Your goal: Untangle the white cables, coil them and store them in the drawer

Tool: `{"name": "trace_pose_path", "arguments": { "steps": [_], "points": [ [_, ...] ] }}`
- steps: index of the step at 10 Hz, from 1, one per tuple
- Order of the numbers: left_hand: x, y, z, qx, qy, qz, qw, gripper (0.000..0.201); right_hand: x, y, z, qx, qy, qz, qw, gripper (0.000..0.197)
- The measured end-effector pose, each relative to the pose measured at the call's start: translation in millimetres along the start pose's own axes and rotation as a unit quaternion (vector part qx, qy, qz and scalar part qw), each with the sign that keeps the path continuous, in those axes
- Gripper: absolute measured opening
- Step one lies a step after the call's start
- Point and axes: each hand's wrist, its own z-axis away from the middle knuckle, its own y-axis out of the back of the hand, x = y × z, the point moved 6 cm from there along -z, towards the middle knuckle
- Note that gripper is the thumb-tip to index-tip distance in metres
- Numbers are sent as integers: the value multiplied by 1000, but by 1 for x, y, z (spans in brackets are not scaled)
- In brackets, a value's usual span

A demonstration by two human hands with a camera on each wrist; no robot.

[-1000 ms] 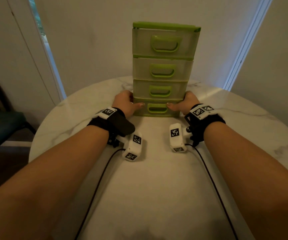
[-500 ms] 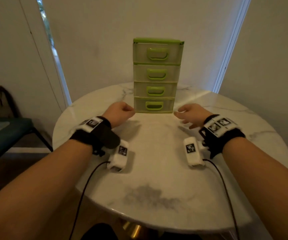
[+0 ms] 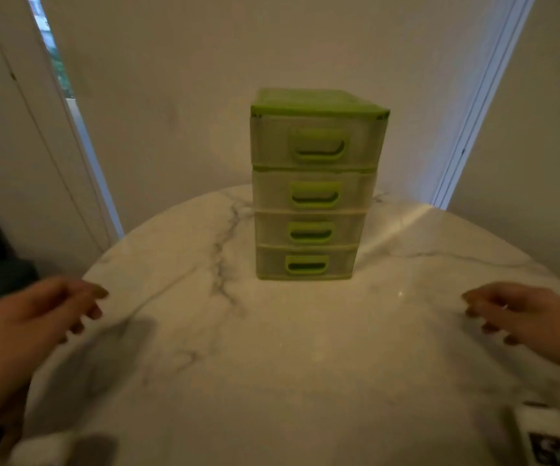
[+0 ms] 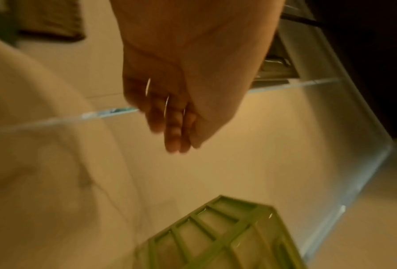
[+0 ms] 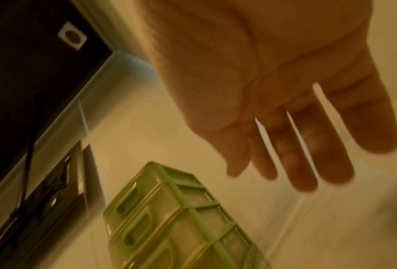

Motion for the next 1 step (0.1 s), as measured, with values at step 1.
{"name": "trace_pose_path", "arguments": {
  "steps": [1],
  "points": [
    [157, -51, -5, -138, 26, -61, 988, 17, -12, -22, 15, -27, -28, 30, 999, 24]
  ]
}}
